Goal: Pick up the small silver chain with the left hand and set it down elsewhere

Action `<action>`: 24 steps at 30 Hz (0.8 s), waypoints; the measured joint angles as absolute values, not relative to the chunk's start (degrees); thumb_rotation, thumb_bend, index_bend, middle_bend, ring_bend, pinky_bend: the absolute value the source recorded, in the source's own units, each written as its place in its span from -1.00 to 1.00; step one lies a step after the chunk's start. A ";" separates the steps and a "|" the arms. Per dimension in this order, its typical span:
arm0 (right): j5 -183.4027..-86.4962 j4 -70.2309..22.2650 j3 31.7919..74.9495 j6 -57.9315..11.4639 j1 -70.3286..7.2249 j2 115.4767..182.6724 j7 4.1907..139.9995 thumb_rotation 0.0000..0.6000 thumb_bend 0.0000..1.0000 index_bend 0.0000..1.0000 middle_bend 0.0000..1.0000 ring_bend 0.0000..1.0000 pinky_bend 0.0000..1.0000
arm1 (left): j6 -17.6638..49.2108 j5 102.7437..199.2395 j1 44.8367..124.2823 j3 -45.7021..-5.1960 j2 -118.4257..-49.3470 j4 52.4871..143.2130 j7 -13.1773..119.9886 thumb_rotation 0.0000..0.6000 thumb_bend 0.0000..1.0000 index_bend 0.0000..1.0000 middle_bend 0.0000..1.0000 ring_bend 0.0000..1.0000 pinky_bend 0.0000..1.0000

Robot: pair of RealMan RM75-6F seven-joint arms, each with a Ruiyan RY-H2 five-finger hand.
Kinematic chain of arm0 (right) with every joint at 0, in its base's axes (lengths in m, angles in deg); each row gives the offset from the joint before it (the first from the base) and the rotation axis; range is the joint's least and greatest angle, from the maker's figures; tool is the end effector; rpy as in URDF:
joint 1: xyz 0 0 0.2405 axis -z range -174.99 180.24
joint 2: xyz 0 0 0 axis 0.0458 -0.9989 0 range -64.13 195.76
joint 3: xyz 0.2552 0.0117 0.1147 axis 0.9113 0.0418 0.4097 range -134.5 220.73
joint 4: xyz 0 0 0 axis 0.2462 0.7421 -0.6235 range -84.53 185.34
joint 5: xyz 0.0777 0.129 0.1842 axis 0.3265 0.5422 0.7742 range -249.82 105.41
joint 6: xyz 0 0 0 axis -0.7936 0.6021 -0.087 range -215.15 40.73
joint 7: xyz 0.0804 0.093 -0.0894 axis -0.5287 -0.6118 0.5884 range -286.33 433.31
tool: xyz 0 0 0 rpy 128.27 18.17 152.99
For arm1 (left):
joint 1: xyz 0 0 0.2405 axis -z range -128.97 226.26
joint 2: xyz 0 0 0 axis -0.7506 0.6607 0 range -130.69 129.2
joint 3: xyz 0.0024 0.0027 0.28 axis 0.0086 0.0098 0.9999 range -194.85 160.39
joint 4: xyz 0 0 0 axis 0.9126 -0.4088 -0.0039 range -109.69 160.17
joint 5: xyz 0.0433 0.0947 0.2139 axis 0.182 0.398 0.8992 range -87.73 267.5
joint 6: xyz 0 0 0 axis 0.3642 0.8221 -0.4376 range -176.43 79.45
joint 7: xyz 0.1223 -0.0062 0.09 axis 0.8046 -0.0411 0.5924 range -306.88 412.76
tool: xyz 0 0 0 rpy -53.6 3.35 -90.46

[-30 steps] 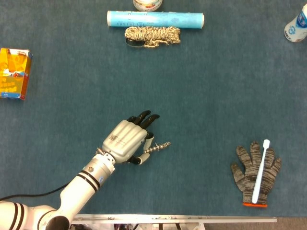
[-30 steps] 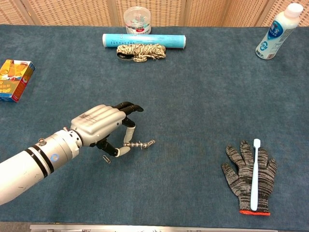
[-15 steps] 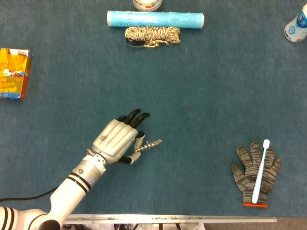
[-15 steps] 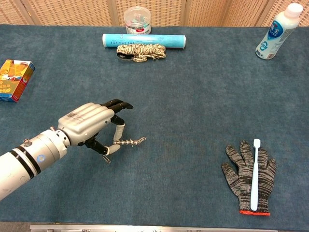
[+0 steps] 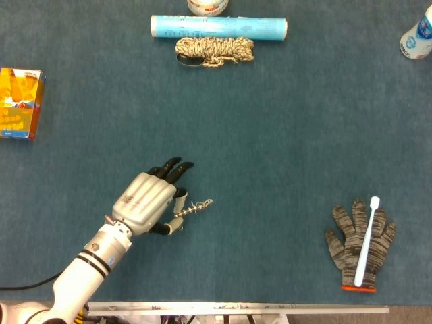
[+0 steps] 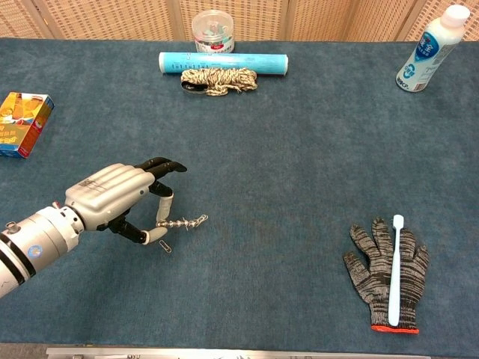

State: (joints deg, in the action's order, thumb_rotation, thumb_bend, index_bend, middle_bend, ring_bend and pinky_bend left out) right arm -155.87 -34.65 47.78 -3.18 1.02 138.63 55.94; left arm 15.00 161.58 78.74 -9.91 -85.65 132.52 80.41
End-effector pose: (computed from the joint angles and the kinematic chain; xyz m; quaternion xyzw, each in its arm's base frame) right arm -0.3698 -0.1806 0.1069 0.4892 -0.4997 0.4642 0.5436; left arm -0.1779 0.2063 -0.0564 -0.7837 -0.4305 -0.3175 0.3157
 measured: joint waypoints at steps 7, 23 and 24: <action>-155.90 -34.68 47.69 -3.28 0.94 138.74 55.96 1.00 -1.00 -0.51 -0.43 -0.59 -0.36 | 14.66 163.85 77.65 -8.95 -83.74 133.02 78.03 1.00 -0.33 0.34 -0.79 -0.97 -0.53; -155.77 -35.06 47.61 -3.82 0.60 138.79 56.44 1.00 -1.00 -0.51 -0.43 -0.59 -0.36 | 13.93 165.40 75.18 -7.92 -82.03 130.92 75.29 1.00 -0.33 0.35 -0.79 -0.96 -0.52; -155.76 -35.11 47.61 -3.90 0.54 138.82 56.53 1.00 -1.00 -0.51 -0.43 -0.59 -0.36 | 14.26 165.77 74.85 -7.84 -81.75 130.95 75.02 1.00 -0.33 0.35 -0.79 -0.96 -0.52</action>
State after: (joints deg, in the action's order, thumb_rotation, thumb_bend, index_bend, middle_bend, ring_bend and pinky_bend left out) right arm -155.76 -35.11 47.61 -3.90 0.54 138.82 56.53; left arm 14.26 165.77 74.85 -7.84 -81.75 130.95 75.02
